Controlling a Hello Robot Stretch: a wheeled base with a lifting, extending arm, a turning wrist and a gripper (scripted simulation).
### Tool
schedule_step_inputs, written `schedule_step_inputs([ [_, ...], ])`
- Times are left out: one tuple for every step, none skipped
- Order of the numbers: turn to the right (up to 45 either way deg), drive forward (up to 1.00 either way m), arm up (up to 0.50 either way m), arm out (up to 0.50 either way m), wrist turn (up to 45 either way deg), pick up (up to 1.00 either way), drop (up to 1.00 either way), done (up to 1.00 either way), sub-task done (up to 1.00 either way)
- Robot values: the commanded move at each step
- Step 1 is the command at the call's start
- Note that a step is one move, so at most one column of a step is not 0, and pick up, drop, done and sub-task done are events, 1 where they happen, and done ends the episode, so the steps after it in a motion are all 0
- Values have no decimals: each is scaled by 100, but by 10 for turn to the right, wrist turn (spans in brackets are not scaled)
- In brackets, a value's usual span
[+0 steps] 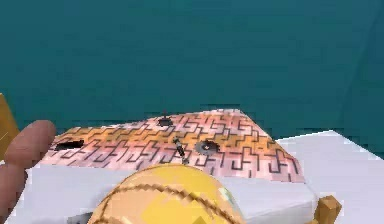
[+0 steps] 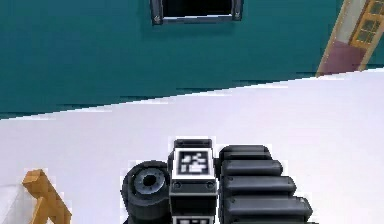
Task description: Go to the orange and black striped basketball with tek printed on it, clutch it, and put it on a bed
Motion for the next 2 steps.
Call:
schedule_step_inputs([
  [-240,0,0,0,0,0,0,0,0],
  [-30,0,0,0,0,0,0,0,0],
])
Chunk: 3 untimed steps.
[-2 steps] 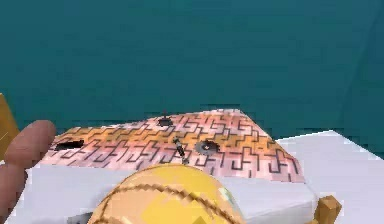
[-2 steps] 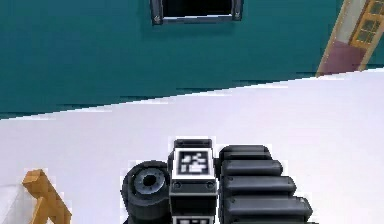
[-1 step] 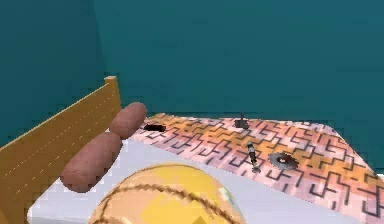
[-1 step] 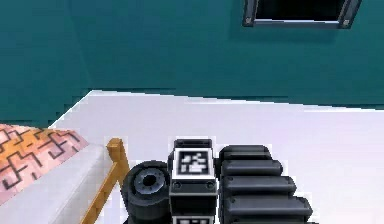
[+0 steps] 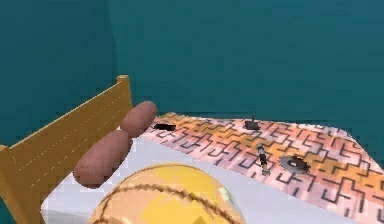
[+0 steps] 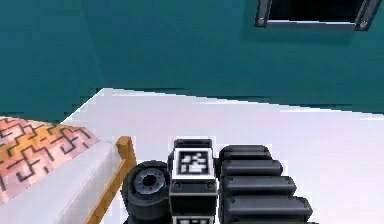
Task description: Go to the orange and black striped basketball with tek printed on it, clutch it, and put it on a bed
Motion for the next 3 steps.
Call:
schedule_step_inputs([
  [180,0,0,0,0,0,0,0,0],
  [-120,0,0,0,0,0,0,0,0],
  [120,0,0,0,0,0,0,0,0],
])
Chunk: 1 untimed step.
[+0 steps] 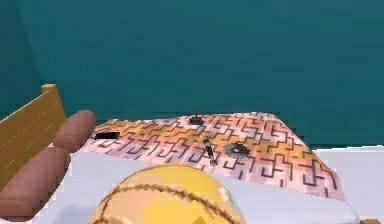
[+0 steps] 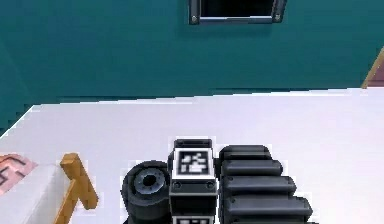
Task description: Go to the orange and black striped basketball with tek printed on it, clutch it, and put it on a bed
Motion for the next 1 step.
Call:
schedule_step_inputs([
  [-60,0,0,0,0,0,0,0,0],
])
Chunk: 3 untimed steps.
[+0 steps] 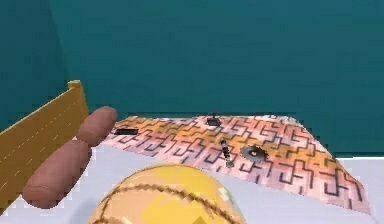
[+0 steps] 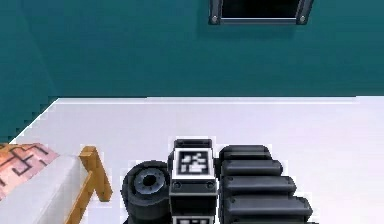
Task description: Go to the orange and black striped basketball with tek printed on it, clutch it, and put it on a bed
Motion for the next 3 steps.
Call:
schedule_step_inputs([
  [-180,0,0,0,0,0,0,0,0],
  [0,30,0,0,0,0,0,0,0],
  [360,0,0,0,0,0,0,0,0],
])
